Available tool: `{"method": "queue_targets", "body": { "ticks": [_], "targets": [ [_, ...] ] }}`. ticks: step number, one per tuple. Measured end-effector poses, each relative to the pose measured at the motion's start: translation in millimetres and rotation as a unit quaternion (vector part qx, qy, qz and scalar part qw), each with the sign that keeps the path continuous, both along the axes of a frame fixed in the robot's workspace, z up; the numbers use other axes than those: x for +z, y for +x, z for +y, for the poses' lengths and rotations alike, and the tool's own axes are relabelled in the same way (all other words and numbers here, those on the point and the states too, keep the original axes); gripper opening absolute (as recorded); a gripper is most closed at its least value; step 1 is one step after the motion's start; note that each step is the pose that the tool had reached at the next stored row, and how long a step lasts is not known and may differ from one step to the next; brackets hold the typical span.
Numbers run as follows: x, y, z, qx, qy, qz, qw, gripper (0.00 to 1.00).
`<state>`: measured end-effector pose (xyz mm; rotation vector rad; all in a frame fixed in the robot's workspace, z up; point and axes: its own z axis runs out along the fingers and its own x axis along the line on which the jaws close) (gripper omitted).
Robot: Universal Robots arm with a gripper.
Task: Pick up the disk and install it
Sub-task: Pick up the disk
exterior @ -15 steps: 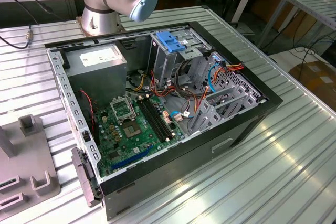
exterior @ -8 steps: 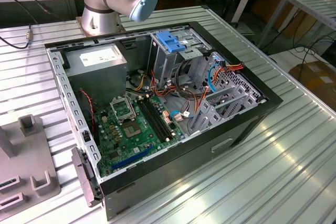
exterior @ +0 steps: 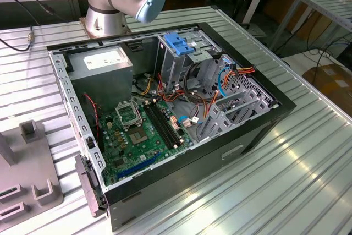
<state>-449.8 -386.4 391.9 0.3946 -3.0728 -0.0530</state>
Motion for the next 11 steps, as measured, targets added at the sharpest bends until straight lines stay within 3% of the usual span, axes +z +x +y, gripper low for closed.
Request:
{"method": "queue_targets", "body": {
  "ticks": [5, 11],
  "targets": [
    [0.0, 0.0, 0.0, 0.02, 0.0, 0.0, 0.99981, 0.1],
    [0.0, 0.0, 0.0, 0.049, 0.0, 0.0, 0.9988, 0.1]
  ]
}}
